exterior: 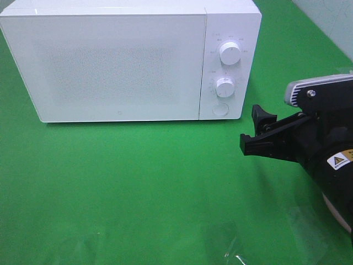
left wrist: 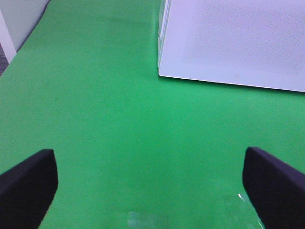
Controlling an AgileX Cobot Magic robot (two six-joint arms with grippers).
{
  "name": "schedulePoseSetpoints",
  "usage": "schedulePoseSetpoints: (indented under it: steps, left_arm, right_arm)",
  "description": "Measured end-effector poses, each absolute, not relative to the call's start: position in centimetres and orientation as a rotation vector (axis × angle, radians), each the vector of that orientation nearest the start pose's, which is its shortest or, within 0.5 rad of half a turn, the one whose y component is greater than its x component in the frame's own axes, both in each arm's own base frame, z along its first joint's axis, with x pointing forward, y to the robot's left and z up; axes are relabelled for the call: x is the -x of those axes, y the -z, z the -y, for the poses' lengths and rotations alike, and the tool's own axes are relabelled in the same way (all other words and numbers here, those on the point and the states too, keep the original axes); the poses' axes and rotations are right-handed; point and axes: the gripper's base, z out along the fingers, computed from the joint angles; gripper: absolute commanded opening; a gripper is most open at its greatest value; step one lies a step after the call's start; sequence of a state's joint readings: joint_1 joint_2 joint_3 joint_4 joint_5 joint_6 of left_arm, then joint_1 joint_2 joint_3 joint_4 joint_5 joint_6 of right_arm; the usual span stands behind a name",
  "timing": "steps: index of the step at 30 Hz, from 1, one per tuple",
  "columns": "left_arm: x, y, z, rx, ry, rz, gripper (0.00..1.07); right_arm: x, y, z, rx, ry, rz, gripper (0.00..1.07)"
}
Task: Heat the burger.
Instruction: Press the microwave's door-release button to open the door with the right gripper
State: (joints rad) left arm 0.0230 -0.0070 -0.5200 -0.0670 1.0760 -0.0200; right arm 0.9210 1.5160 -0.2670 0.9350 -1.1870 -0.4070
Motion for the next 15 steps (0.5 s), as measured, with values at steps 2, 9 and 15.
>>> schedulePoseSetpoints:
  steps: [2,9,15]
  left_arm:
    - [0.9,-28.16,0.56,0.038,0.077,-2.031,0.98]
    - [0.9,-28.16,0.56,0.038,0.077,-2.031,0.98]
    - [0.9,-28.16,0.56,0.038,0.077,-2.031,0.98]
  right_arm:
    - [-17.66,-17.43,-12.01,0.07,-0.042,-1.695,0.76]
    - [-17.66,-17.39,-12.02,-0.22,-0.296,-1.692,0.69]
    - [-17.66,-17.39,-12.02,-0.516,-0.553,-1.65,0.53]
